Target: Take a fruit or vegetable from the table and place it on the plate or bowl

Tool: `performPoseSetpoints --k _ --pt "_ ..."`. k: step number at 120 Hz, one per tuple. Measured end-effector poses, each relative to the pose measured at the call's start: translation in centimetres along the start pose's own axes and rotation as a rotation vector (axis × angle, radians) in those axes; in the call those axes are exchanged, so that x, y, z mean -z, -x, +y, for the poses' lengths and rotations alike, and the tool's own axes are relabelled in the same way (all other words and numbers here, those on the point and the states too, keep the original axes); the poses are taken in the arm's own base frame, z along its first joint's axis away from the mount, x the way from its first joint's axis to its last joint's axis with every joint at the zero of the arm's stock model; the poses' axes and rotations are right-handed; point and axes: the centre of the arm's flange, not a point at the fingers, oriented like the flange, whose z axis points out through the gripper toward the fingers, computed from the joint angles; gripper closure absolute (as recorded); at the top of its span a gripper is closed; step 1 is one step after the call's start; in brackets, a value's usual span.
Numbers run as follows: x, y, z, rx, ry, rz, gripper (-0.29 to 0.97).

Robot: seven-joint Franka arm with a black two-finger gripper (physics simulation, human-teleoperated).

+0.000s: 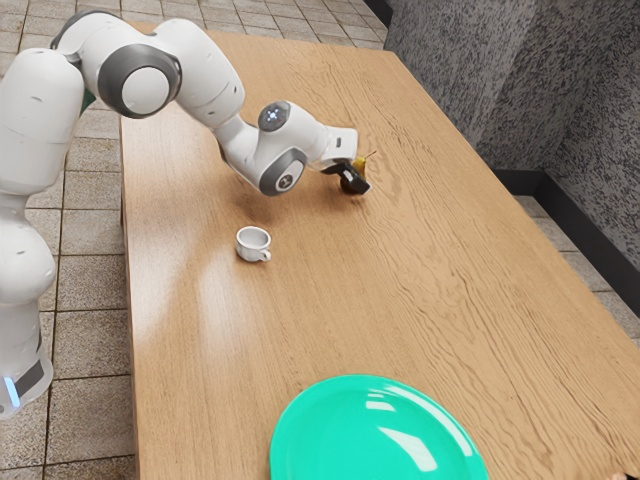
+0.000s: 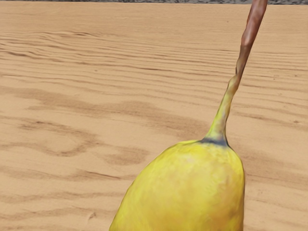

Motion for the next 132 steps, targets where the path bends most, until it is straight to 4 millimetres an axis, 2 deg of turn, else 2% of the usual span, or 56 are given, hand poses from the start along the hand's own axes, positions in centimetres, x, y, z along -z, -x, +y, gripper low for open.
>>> performPoseSetpoints --k 41,63,72,99,120,128,132 --pt "-0.1 0.3 0.1 0.003 0.002 -0.006 0.0" --pt "-0.1 0.2 0.2 0.003 0.003 -0.005 0.33" --pt "-0.1 0.2 0.2 0.003 0.003 -0.004 0.39" --pt "-0.4 0.2 0.7 0.006 0.017 -0.001 0.41" --pt "1.1 -3.6 0.7 -0.014 0.013 0.075 0.42" --pt "3.1 -6.0 2.5 -0.038 0.036 0.122 0.44" --pt "4.6 -7.6 4.0 -0.057 0.057 0.156 0.44"
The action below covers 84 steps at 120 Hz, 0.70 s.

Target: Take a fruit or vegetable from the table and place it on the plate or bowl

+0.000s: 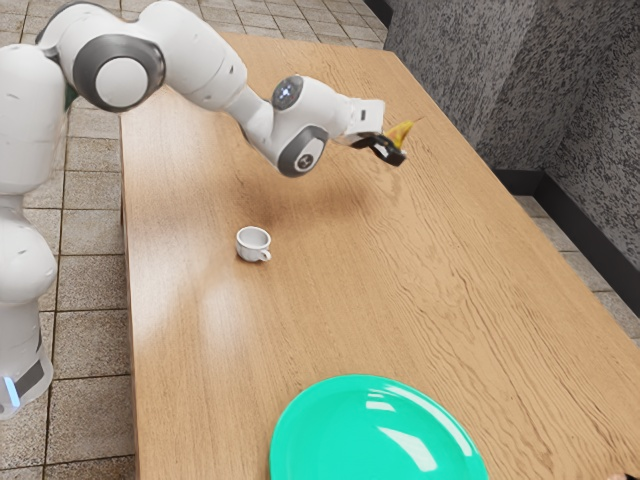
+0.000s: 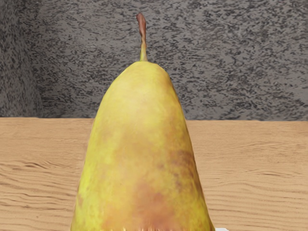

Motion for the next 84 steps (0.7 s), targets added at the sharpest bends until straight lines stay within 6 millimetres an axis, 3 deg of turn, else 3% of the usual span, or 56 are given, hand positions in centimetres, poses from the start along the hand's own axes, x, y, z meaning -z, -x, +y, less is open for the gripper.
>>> performPoseSetpoints --k 10,18,27,46,62,72,84 --pt "3.7 -4.9 5.5 -0.064 0.071 0.091 0.44" --pt "7.1 -7.2 13.5 -0.142 0.178 0.14 0.46" --pt "9.6 -7.7 21.6 -0.211 0.3 0.163 0.48" --pt "14.2 -6.1 33.4 -0.315 0.489 0.175 0.5" --pt "19.7 -3.5 42.2 -0.414 0.643 0.158 0.49" --pt "21.8 -1.2 45.7 -0.467 0.71 0.123 0.49" --pt "21.6 1.9 47.1 -0.504 0.737 0.055 0.49"
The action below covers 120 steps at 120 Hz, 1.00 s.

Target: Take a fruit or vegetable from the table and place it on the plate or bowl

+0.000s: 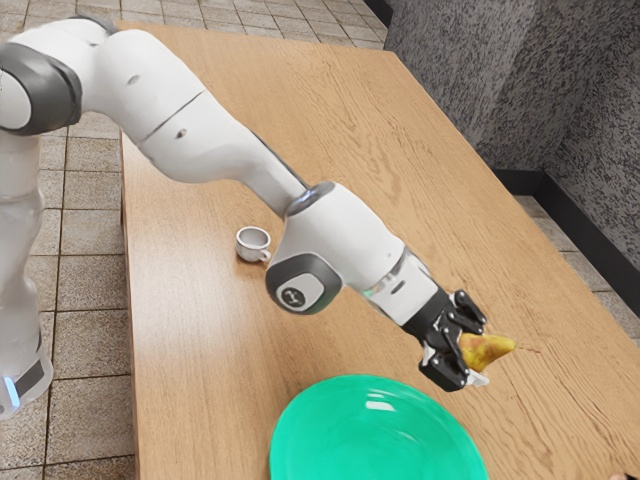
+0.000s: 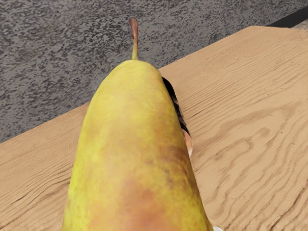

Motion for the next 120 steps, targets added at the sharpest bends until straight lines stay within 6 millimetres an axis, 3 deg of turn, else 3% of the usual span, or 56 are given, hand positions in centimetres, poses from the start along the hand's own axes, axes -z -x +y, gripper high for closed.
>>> performPoseSetpoints --k 9,24,36,63,81,105,112,120 --pt "-1.0 1.2 0.8 0.0 0.021 -0.034 0.49" --pt "-1.8 0.6 1.4 -0.006 0.038 -0.032 0.49" --pt "-2.8 1.2 3.8 -0.017 0.079 -0.052 0.49" --pt "-2.9 1.9 6.2 -0.039 0.113 -0.073 0.49" --pt "-2.9 1.8 5.9 -0.043 0.111 -0.073 0.18" --pt "-2.4 1.5 4.9 -0.041 0.093 -0.075 0.04" --pt "-0.2 -1.1 2.1 -0.029 0.052 -0.077 0.03" --pt "4.7 -9.6 -4.5 0.026 -0.021 -0.062 0.02"
